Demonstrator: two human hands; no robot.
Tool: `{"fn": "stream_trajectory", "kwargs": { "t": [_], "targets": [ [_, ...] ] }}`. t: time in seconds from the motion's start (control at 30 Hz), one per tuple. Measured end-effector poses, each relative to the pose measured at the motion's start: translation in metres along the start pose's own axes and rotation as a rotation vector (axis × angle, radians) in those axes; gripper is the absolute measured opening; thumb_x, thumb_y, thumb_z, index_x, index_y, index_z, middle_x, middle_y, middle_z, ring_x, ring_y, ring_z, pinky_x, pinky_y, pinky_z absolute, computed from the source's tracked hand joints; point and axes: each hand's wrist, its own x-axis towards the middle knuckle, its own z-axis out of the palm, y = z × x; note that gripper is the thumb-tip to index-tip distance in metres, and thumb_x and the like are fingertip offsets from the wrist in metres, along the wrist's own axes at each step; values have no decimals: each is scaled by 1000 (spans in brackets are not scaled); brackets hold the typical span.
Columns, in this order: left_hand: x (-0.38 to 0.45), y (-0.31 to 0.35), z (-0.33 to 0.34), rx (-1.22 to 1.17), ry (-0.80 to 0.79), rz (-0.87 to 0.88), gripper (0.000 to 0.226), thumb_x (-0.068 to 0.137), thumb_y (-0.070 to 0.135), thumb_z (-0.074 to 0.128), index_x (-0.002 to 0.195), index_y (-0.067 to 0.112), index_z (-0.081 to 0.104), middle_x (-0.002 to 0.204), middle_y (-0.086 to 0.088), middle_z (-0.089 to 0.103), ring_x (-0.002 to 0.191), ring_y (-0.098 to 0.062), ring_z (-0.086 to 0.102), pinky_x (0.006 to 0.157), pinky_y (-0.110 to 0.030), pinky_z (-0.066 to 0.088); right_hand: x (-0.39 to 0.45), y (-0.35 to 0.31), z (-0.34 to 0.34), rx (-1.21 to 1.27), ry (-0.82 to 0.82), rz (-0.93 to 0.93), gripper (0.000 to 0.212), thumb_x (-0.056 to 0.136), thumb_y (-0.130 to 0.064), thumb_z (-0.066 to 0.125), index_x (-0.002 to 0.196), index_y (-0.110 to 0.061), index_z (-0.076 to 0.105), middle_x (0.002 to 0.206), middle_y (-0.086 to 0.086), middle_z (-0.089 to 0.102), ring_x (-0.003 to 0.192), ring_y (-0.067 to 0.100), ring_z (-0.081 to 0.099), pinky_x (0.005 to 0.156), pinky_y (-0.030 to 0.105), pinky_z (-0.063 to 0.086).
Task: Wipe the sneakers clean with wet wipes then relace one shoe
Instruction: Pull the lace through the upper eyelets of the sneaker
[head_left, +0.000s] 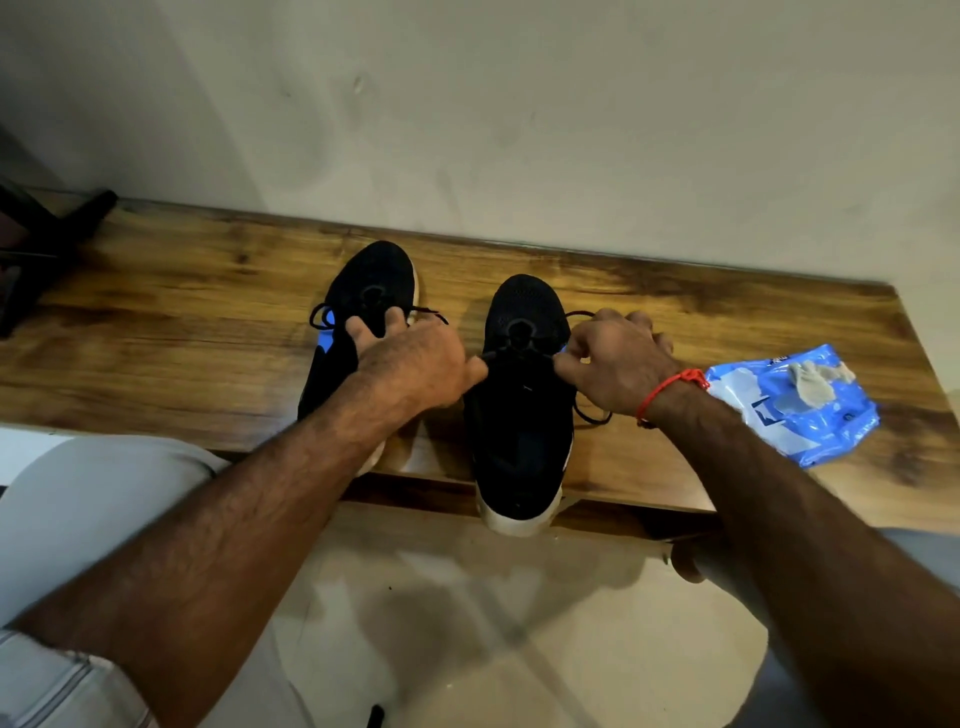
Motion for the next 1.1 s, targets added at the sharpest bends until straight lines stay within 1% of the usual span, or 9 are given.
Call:
{"fn": "stream_trajectory", "kwargs": {
  "t": [0.17, 0.33, 0.43, 0.57, 0.63, 0.73, 0.83, 0.97, 1.1],
  "targets": [
    [-17, 21, 12, -17, 436, 292, 35, 91, 49, 59, 126, 42, 57, 153, 3, 33, 137, -31, 24, 104, -56, 26, -2, -1, 2, 77, 48, -43, 18, 91, -43, 60, 85, -26, 62, 106, -2, 47, 118, 32, 38, 90, 43, 33],
    [-16, 31, 22, 47, 457, 327, 24, 93, 51, 62, 115, 43, 66, 149, 15, 41, 137, -27, 25, 100, -51, 25, -4, -4, 1, 54, 17, -80, 19, 90, -44, 60, 82, -27, 59, 111, -1, 51, 118, 30, 37, 96, 47, 36],
    [-7, 28, 15, -291, 486, 217, 17, 85, 56, 70, 92, 41, 72, 131, 22, 55, 129, -19, 35, 96, -44, 27, -6, -1, -2, -7, -1, -76, 20, 90, -45, 59, 81, -28, 59, 107, -3, 49, 116, 28, 37, 93, 46, 34],
    [12, 7, 10, -775, 477, 58, 13, 93, 37, 68, 97, 25, 66, 113, 8, 65, 111, -15, 58, 96, -41, 51, -7, 1, -3, 16, 5, -89, 19, 90, -44, 59, 82, -27, 59, 105, -3, 49, 114, 28, 38, 92, 46, 34],
    [11, 8, 16, -693, 527, 113, 12, 100, 30, 59, 110, 23, 60, 119, 5, 60, 113, -17, 56, 94, -36, 51, -7, -1, -3, 42, 12, -103, 19, 90, -44, 59, 83, -26, 59, 104, -3, 50, 113, 28, 39, 91, 45, 36],
    [0, 22, 24, -359, 496, 360, 35, 100, 41, 55, 135, 36, 54, 145, 8, 46, 127, -22, 38, 99, -36, 32, -7, -6, -2, 33, 0, -106, 18, 91, -42, 59, 82, -27, 56, 107, -1, 48, 114, 29, 38, 93, 46, 38],
    [-3, 25, 24, -67, 493, 407, 28, 97, 51, 56, 121, 43, 66, 148, 15, 44, 128, -23, 33, 99, -41, 27, -7, -6, -1, 22, -12, -109, 18, 93, -41, 57, 80, -29, 54, 108, -1, 47, 115, 29, 37, 94, 47, 36],
    [-5, 28, 14, -101, 532, 394, 25, 93, 56, 58, 102, 36, 70, 130, 19, 56, 123, -19, 36, 95, -37, 24, -8, -3, -2, -16, 11, -96, 20, 92, -44, 57, 83, -27, 58, 108, -2, 49, 116, 28, 38, 95, 49, 36],
    [4, 7, -5, -321, 689, 141, 31, 98, 52, 53, 109, 24, 62, 121, 6, 62, 119, -22, 47, 99, -42, 33, -9, -1, -4, -8, 11, -106, 20, 92, -43, 58, 80, -28, 57, 109, -2, 50, 117, 28, 37, 94, 47, 34]
  ]
}}
